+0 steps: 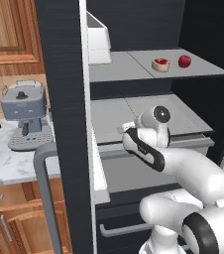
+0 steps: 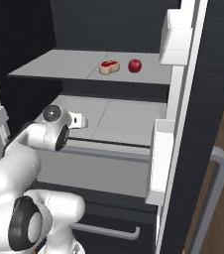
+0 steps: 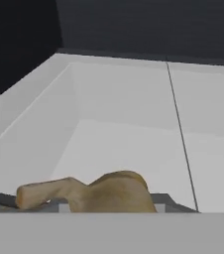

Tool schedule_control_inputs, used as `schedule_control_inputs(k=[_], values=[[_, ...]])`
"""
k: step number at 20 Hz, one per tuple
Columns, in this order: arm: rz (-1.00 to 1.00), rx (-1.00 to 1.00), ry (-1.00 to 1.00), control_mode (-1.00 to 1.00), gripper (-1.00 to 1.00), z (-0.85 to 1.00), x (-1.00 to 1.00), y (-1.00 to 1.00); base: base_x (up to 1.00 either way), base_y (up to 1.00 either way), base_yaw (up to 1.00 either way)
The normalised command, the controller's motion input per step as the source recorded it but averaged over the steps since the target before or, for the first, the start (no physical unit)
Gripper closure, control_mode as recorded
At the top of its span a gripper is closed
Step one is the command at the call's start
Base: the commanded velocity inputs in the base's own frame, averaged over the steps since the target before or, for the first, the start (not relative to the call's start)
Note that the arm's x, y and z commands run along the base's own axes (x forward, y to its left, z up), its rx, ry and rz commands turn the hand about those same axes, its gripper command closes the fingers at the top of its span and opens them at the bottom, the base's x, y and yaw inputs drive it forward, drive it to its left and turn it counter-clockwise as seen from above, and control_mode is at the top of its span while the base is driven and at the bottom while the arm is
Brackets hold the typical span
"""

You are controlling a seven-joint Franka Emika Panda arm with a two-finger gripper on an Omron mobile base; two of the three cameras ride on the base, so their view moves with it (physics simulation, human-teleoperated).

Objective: Open the fridge, remove the apple, garlic, and steak, and place them on any counter.

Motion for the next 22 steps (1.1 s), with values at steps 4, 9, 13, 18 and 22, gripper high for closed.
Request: schedule_control_inputs(k=[4, 9, 13, 18, 22], values=[[-0.11, 0.07, -0.01, -1.0, 1.0, 0.97, -0.83, -0.4, 0.0, 0.0, 0.0], [-0.13, 0.03, 0.04, -1.0, 1.0, 0.84, -0.9, -0.41, 0.0, 0.0, 0.0], [-0.14, 0.0, 0.1, -1.0, 1.0, 0.69, -0.81, -0.36, 0.0, 0.0, 0.0], [-0.03, 0.0, 0.07, -1.0, 1.0, 0.54, -0.67, -0.26, 0.0, 0.0, 0.0], [0.0, 0.02, 0.01, -1.0, 1.0, 0.66, -0.62, -0.18, 0.0, 0.0, 0.0]])
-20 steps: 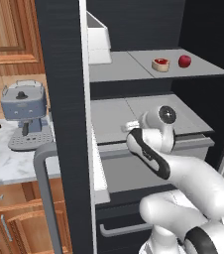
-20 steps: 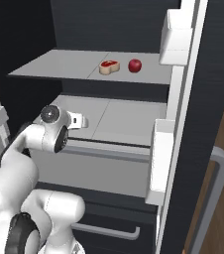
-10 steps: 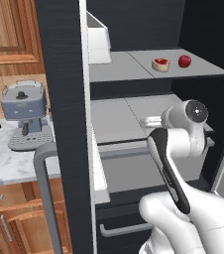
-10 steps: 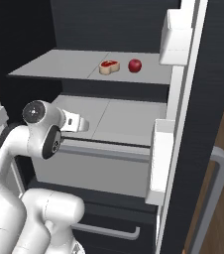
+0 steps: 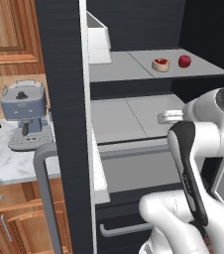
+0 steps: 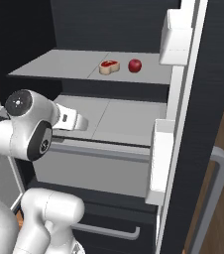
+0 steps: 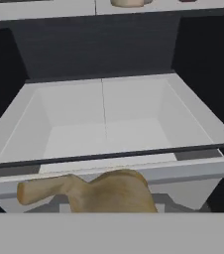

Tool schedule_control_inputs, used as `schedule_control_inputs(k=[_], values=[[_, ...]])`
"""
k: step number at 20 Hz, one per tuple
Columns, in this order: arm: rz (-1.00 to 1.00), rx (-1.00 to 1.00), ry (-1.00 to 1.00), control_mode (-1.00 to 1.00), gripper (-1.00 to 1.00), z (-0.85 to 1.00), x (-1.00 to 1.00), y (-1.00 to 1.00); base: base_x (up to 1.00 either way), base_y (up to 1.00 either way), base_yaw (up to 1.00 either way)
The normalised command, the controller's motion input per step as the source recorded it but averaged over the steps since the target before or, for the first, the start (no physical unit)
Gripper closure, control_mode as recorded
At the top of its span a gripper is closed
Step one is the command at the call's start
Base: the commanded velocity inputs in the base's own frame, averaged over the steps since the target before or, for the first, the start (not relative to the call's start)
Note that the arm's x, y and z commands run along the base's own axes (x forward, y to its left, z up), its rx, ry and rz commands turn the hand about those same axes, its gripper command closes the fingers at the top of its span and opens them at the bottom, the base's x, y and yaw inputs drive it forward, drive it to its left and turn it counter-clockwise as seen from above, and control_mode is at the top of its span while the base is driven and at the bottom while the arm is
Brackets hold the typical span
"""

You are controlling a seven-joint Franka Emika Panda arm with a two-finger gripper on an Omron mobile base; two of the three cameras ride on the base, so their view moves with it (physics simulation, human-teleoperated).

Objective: Open the fridge, remove the apple, garlic, and steak, and place them on any counter.

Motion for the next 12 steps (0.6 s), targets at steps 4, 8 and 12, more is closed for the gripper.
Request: schedule_control_inputs(k=[4, 8, 12], values=[[0.0, 0.03, 0.0, -1.0, 1.0, 0.63, -0.59, -0.1, 0.0, 0.0, 0.0], [0.0, 0.0, 0.0, -1.0, 1.0, 0.46, -0.71, -0.03, 0.0, 0.0, 0.0], [0.0, -0.02, 0.01, -1.0, 1.0, 0.12, -0.51, 0.04, 0.0, 0.0, 0.0]])
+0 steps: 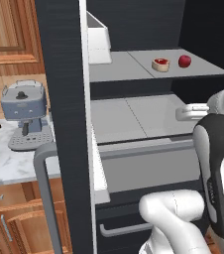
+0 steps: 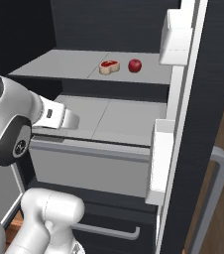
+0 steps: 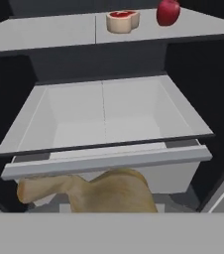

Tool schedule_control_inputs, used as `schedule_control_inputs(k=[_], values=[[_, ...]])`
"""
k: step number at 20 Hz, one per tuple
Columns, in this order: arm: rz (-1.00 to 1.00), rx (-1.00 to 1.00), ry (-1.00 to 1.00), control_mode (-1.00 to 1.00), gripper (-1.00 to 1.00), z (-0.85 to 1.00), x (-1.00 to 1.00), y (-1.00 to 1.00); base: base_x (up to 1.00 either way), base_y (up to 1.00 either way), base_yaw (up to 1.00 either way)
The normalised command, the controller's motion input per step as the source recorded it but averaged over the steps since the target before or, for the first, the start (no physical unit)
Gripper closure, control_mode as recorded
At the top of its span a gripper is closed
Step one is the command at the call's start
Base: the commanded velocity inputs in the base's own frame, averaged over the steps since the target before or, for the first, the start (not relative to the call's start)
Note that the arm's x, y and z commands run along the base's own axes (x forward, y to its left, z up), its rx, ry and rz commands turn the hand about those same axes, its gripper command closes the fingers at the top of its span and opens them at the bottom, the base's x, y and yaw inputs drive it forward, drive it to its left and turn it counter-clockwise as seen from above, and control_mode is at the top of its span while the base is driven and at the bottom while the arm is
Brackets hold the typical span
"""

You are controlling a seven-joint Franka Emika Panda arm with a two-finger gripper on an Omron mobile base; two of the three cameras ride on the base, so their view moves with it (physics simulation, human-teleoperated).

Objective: Open the fridge, remove the apple, garlic, and steak, and place them on any counter.

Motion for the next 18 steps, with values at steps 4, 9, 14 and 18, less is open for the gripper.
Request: schedule_control_inputs(k=[4, 9, 14, 18], values=[[0.0, -0.02, 0.01, -1.0, 1.0, 0.0, -0.4, 0.05, 0.0, 0.0, 0.0], [0.0, -0.04, 0.03, -1.0, 1.0, 0.0, -0.38, 0.0, 0.0, 0.0, 0.0], [0.0, 0.0, 0.02, -1.0, 1.0, 0.0, -0.06, 0.01, 0.0, 0.0, 0.0], [0.0, 0.0, 0.0, -1.0, 1.0, 0.0, 0.0, 0.01, 0.0, 0.0, 0.0]])
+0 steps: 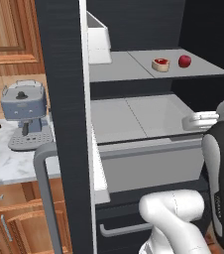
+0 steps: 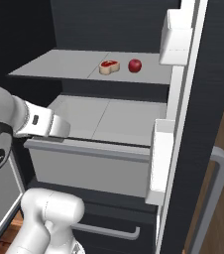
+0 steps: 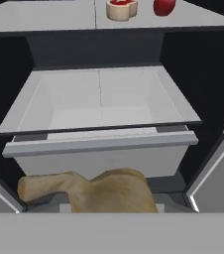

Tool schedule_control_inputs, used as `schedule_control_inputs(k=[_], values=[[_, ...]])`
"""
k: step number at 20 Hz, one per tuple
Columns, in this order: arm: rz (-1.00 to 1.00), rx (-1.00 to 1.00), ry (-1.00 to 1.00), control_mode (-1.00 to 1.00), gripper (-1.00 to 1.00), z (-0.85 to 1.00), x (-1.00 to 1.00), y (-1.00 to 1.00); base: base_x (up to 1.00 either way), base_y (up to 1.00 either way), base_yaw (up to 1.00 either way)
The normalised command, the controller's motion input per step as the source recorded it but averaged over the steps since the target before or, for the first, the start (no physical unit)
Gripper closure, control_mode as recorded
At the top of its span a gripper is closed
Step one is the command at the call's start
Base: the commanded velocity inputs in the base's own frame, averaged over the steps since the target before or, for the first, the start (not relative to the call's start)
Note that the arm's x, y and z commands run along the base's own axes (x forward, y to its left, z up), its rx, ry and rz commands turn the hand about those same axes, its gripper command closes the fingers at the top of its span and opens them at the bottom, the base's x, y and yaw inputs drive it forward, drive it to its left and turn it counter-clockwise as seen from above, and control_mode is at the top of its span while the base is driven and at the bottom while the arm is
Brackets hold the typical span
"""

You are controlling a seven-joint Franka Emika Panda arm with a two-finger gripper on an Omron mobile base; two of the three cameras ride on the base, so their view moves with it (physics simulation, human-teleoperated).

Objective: Open the fridge, remove the apple, garlic, and steak, and place them on any counter.

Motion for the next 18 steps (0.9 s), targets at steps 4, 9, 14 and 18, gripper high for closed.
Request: schedule_control_inputs(k=[4, 9, 14, 18], values=[[0.0, -0.05, 0.0, -1.0, 1.0, -0.04, 0.0, 0.1, 0.0, 0.0, 0.0], [0.0, 0.0, 0.0, 1.0, 1.0, 0.0, 0.0, 0.0, -0.11, 0.01, 0.0], [0.0, 0.0, 0.0, 1.0, 1.0, 0.0, 0.0, 0.0, -0.9, 0.0, 0.0], [0.0, 0.0, 0.0, 1.0, 1.0, 0.0, 0.0, 0.0, -1.0, 0.0, 0.0]])
